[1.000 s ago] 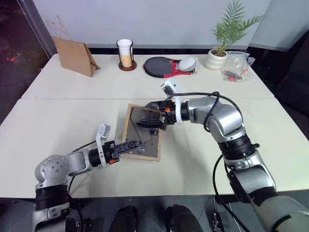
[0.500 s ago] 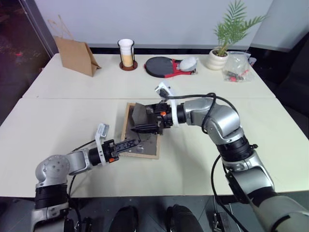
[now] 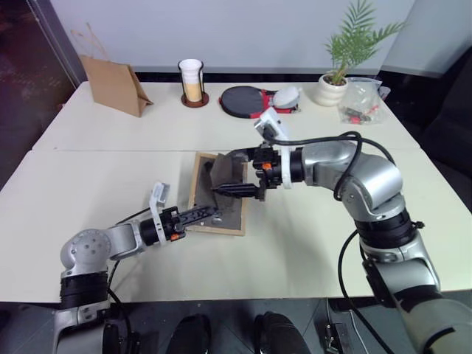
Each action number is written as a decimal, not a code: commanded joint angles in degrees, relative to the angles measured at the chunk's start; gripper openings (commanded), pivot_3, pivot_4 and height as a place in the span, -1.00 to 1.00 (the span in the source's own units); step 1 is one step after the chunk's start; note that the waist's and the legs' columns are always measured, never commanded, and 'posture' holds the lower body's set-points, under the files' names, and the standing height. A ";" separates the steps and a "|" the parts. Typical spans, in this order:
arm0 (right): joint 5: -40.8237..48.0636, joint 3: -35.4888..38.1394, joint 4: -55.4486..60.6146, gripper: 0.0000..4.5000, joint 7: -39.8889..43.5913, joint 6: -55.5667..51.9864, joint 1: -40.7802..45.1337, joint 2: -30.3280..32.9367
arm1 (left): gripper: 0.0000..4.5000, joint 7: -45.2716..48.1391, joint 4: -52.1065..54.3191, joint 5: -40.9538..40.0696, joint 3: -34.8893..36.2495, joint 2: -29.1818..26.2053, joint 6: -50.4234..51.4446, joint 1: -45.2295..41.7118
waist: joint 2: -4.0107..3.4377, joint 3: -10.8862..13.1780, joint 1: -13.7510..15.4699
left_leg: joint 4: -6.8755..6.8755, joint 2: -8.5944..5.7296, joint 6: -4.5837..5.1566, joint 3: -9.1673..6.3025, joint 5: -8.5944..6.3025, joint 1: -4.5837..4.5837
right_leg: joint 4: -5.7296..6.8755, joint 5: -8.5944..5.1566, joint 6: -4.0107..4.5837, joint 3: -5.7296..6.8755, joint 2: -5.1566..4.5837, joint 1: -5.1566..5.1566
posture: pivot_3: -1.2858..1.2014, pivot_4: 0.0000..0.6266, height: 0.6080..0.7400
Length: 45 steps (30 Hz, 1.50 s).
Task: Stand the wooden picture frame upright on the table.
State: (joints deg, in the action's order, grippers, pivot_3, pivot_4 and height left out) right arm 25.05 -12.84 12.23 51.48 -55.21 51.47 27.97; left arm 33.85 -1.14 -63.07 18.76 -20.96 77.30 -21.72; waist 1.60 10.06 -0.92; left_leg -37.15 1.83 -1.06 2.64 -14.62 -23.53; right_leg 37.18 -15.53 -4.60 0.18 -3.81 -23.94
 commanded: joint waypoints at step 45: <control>-70.33 -9.08 -37.81 -0.47 -47.53 108.23 2.50 8.53 | -0.55 -28.84 9.13 -49.04 -7.53 -10.53 -12.47 8.12 | 0.02 0.04 -0.03 | -0.12 0.00 -0.57 0.11 0.36 0.17 | 0.02 0.00 -0.02 -0.07 0.27 0.22 | 0.03 -0.52 1.00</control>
State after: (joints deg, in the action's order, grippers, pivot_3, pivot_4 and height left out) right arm -46.64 -23.50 -25.21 4.24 53.40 52.45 36.01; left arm 4.10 6.38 -113.26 10.80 -29.43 64.52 -13.77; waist 1.63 10.10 -0.95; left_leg -37.27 1.84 -1.63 2.72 -14.27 -23.36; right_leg 37.20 -15.53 -4.62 0.12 -3.53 -23.72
